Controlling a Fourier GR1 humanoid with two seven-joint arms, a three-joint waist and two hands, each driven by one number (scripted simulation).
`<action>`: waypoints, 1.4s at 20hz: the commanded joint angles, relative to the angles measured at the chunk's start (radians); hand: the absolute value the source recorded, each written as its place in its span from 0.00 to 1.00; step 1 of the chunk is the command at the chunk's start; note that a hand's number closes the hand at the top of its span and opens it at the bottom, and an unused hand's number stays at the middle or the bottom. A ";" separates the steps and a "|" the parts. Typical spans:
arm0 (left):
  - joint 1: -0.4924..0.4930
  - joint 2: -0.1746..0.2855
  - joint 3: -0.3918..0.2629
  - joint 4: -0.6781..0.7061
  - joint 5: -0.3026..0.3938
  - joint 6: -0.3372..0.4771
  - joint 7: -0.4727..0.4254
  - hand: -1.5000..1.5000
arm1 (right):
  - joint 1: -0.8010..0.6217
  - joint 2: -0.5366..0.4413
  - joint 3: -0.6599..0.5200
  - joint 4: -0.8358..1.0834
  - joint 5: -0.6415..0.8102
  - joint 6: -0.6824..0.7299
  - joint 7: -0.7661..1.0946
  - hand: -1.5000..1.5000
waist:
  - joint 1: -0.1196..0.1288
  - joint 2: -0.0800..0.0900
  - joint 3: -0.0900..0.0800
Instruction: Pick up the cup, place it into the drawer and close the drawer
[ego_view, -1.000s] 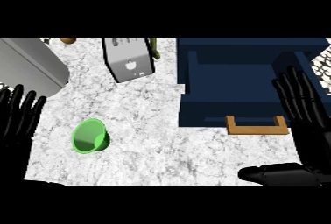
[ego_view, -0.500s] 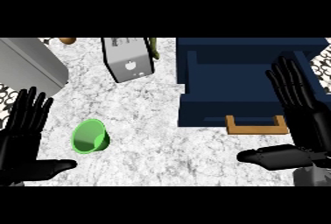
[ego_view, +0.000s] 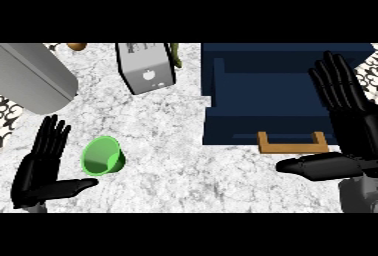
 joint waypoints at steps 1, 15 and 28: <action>-0.022 -0.020 -0.006 0.190 -0.074 0.013 -0.138 0.00 | 0.008 0.013 0.003 -0.024 0.003 -0.006 0.002 0.00 | -0.003 0.000 0.000; -0.288 0.101 0.084 0.900 -0.132 -0.040 -0.537 0.00 | -0.057 -0.010 -0.027 -0.033 -0.016 0.002 0.091 0.00 | -0.008 0.002 -0.001; -0.417 0.131 0.097 1.247 -0.174 -0.053 -0.811 0.00 | -0.023 -0.009 -0.033 0.021 0.000 0.038 0.002 0.00 | -0.014 0.005 -0.002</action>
